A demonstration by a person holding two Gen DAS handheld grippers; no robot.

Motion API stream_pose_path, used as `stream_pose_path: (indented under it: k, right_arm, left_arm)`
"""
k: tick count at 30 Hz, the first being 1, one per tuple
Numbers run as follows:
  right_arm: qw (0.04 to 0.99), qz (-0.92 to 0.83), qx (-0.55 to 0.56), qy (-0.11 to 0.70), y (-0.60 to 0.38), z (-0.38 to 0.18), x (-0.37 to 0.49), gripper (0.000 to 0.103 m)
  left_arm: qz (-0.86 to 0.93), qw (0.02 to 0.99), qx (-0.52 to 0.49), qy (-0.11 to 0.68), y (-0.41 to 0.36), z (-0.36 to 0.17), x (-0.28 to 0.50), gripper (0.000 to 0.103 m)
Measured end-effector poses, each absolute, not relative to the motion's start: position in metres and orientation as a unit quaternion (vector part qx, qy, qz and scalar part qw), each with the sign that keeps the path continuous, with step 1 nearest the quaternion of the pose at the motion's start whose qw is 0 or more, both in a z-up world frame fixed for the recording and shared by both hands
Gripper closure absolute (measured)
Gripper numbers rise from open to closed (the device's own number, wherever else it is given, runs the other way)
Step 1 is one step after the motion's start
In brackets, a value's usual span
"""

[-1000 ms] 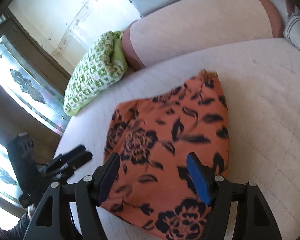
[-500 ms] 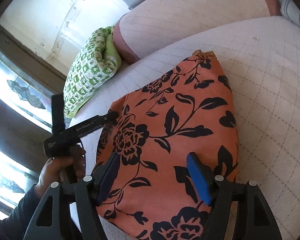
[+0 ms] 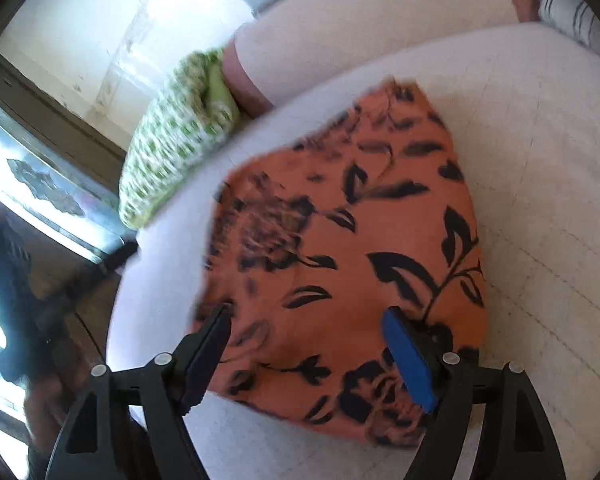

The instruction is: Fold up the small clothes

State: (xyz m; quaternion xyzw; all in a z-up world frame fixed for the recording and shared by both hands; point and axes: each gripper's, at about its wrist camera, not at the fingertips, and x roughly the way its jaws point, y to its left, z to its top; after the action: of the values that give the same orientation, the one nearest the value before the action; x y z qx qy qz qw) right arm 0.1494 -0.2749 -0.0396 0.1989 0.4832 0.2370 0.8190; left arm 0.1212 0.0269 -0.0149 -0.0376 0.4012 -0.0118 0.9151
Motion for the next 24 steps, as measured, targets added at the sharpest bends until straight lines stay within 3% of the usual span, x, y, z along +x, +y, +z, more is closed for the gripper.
stream_pose_path:
  k: [4, 6, 10, 12, 17, 21, 24]
  right_arm:
    - [0.857, 0.238, 0.161, 0.428, -0.276, 0.000, 0.116, 0.022]
    - [0.865, 0.223, 0.152, 0.424, -0.280, 0.001, 0.098, 0.021]
    - [0.869, 0.170, 0.085, 0.457, -0.275, -0.012, 0.054, 0.012]
    - [0.866, 0.152, 0.053, 0.474, -0.274, -0.023, 0.040, 0.001]
    - [0.866, 0.122, 0.011, 0.485, -0.281, -0.030, 0.013, 0.000]
    - [0.872, 0.095, -0.019, 0.480, -0.278, -0.013, 0.006, 0.000]
    - [0.882, 0.098, -0.034, 0.460, -0.273, 0.004, 0.002, 0.000]
  left_arm:
    - [-0.007, 0.918, -0.037, 0.395, 0.027, -0.006, 0.093, 0.029]
    - [-0.004, 0.921, -0.036, 0.387, 0.025, -0.002, 0.076, 0.022]
    - [-0.006, 0.923, -0.042, 0.382, 0.020, -0.001, 0.043, 0.019]
    - [-0.011, 0.920, -0.035, 0.391, 0.016, -0.005, 0.029, 0.019]
    - [-0.015, 0.911, -0.034, 0.411, 0.011, -0.016, -0.003, 0.016]
    - [-0.028, 0.910, -0.050, 0.410, 0.008, -0.013, -0.021, 0.006]
    - [-0.024, 0.917, -0.043, 0.397, 0.001, 0.000, -0.028, 0.004]
